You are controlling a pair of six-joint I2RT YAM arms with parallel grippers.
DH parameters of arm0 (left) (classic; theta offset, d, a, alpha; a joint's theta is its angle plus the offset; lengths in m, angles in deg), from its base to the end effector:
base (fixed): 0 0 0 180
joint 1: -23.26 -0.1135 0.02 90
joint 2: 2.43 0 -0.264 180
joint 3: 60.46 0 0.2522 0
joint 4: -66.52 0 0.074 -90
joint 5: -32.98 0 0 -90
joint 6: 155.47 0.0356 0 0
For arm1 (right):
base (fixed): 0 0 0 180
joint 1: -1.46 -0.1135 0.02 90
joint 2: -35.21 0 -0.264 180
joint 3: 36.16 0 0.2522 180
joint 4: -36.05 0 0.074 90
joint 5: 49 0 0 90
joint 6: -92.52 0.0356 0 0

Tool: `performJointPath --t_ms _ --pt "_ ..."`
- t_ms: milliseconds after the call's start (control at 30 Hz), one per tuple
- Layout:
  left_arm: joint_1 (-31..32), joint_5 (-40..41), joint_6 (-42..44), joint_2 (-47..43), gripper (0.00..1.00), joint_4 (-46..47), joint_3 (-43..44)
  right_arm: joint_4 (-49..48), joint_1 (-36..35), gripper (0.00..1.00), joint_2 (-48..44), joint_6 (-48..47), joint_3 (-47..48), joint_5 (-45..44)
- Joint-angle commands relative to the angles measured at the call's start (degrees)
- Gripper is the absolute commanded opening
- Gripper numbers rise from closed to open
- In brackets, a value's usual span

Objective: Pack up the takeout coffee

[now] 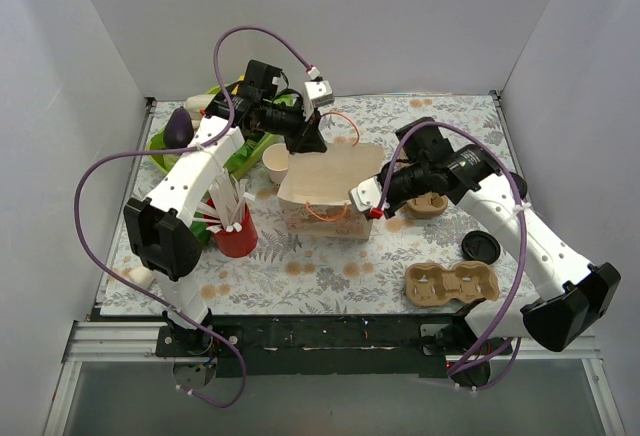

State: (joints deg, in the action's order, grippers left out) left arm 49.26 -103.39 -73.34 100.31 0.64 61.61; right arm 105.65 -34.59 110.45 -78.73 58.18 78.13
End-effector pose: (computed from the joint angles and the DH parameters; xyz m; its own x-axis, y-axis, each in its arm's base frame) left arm 0.3338 -0.1915 0.3829 -0.7490 0.2602 -0.6093 0.6535 0.4417 -0.6147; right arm 0.1945 0.1681 0.3723 0.6756 -0.4828 -0.5571 -0.7352 -0.3851 -0.5578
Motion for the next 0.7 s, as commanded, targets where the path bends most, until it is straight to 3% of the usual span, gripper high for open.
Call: performJointPath --t_ms 0,67,167,333,500,667 --pt "0.2 -0.9 0.8 -3.2 0.00 -0.2 -1.8 1.6 -0.3 0.29 -0.3 3.2 2.6 -3.2" --pt "0.2 -1.0 0.0 -4.3 0.00 0.3 -3.1 1.4 -0.2 0.47 -0.7 7.9 3.7 -6.1" --pt "0.2 -0.7 -2.1 -5.6 0.00 1.1 -5.3 2.5 0.5 0.53 -3.4 12.5 5.6 -9.8" --pt "0.2 0.0 -2.5 -7.6 0.00 2.5 -8.0 8.2 9.1 0.58 -12.2 20.3 1.8 -8.0" --pt "0.4 -0.9 -2.1 -9.2 0.00 3.6 -9.8 18.0 20.4 0.55 -18.0 14.3 -10.1 -8.1" --pt "0.6 -2.1 -1.8 -9.9 0.00 5.2 -11.5 19.0 24.2 0.55 -22.0 8.1 -21.2 -15.1"
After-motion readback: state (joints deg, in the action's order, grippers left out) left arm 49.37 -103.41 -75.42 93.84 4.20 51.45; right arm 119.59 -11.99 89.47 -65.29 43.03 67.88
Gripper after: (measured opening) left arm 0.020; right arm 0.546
